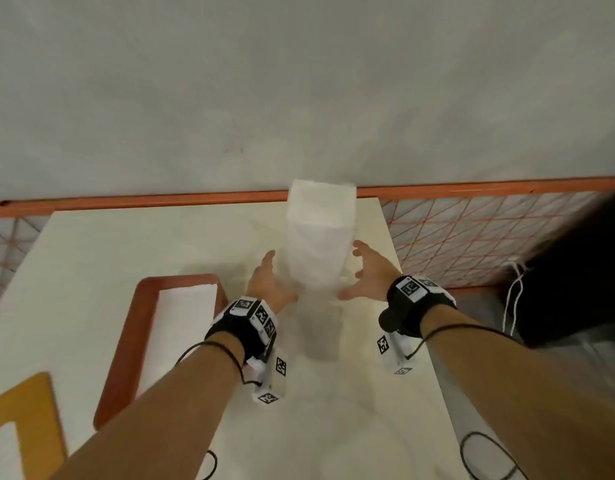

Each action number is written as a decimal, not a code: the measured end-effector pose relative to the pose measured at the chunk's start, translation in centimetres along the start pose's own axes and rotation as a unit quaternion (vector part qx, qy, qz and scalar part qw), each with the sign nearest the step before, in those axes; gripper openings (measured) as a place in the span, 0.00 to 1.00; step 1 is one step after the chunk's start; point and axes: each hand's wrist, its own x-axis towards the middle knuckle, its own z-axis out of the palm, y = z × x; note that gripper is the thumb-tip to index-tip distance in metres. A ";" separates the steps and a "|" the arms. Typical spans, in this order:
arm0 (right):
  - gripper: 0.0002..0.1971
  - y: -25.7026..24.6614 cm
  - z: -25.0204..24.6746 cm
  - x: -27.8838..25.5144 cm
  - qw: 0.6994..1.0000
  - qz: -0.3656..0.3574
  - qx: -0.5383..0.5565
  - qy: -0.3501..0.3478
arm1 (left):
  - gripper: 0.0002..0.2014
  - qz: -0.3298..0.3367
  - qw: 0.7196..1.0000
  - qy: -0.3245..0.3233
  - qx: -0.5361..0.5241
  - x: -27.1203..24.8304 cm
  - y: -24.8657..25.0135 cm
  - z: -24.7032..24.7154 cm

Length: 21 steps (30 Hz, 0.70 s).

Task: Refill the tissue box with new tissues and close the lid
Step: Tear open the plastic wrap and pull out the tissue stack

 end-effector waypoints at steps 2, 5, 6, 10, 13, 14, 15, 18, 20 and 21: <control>0.64 -0.2 0.1 1.1 1.000 -0.012 0.019 0.001 | 0.57 0.023 1.000 -0.013 0.006 1.4 0.4 -0.1; 0.62 -0.2 0.8 2.4 0.999 -0.024 0.029 0.002 | 0.62 0.036 0.999 -0.032 0.016 3.9 0.7 -0.3; 0.60 -0.4 0.9 2.7 0.999 -0.029 0.036 0.006 | 0.61 0.040 0.998 -0.035 0.030 4.8 0.5 -0.1; 0.53 -0.6 1.2 3.6 0.999 -0.027 0.042 0.015 | 0.47 0.057 0.993 -0.052 0.084 5.3 2.0 -0.1; 0.45 -0.5 1.6 4.0 0.999 -0.006 0.043 0.025 | 0.36 0.034 0.995 -0.020 0.096 4.8 2.5 0.5; 0.43 -0.5 1.6 4.0 0.999 -0.001 0.044 0.028 | 0.34 0.036 0.995 -0.013 0.087 4.7 2.4 0.7; 0.40 -0.7 1.6 3.9 0.998 0.002 0.045 0.032 | 0.35 0.039 0.996 -0.008 0.077 4.5 2.3 0.9; 0.35 -0.7 1.8 3.3 0.998 0.008 0.054 0.043 | 0.40 0.042 0.997 -0.012 0.059 4.0 2.2 1.0; 0.35 -0.6 1.9 2.8 0.996 0.007 0.072 0.045 | 0.37 0.060 0.997 -0.033 0.047 3.5 2.1 1.0; 0.35 -0.6 1.9 2.4 0.995 0.005 0.089 0.046 | 0.37 0.066 0.997 -0.040 0.024 3.2 1.9 1.0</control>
